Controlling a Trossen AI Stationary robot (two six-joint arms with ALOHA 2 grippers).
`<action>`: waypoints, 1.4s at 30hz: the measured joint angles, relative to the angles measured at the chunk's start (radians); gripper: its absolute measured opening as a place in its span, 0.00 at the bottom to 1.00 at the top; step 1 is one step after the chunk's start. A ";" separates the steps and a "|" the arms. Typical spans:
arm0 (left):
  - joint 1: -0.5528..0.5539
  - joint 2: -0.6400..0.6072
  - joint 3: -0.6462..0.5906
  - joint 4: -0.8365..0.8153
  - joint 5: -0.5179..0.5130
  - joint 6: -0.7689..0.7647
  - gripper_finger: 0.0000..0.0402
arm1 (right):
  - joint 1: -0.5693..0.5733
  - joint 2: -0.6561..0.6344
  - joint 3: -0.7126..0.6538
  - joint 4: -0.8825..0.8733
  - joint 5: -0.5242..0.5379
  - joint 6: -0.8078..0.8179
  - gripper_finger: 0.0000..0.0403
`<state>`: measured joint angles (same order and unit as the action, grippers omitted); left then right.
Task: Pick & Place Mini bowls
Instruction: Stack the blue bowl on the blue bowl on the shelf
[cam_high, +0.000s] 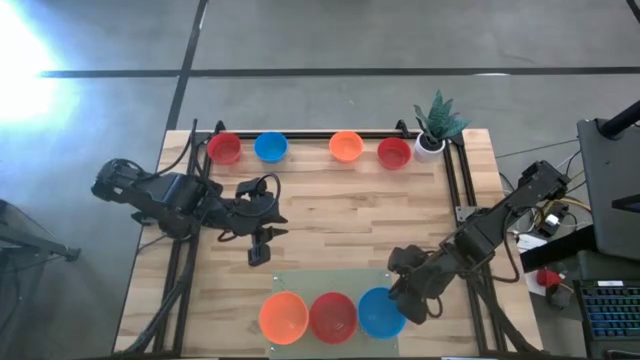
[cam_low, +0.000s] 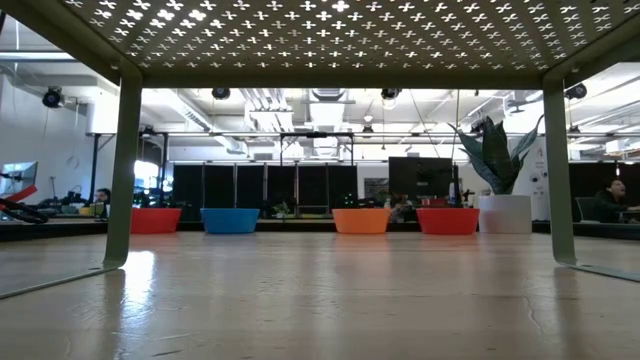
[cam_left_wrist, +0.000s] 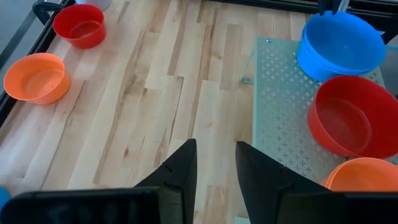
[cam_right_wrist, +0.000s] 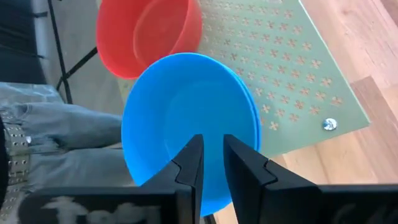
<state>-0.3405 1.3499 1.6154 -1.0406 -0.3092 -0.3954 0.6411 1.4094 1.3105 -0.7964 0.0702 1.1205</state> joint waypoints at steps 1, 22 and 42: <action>0.000 0.000 0.000 0.000 0.000 0.000 0.26 | 0.000 0.000 0.008 0.000 0.000 -0.004 0.15; 0.054 0.000 0.000 0.000 -0.145 -0.097 0.26 | -0.001 -0.044 0.184 -0.015 0.426 -0.321 0.15; 0.360 0.000 0.000 -0.141 -0.146 -0.292 0.26 | -0.001 -0.198 0.172 -0.042 0.801 -0.415 0.15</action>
<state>0.0198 1.3499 1.6154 -1.1820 -0.4552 -0.6872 0.6404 1.2112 1.4826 -0.8379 0.8717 0.7059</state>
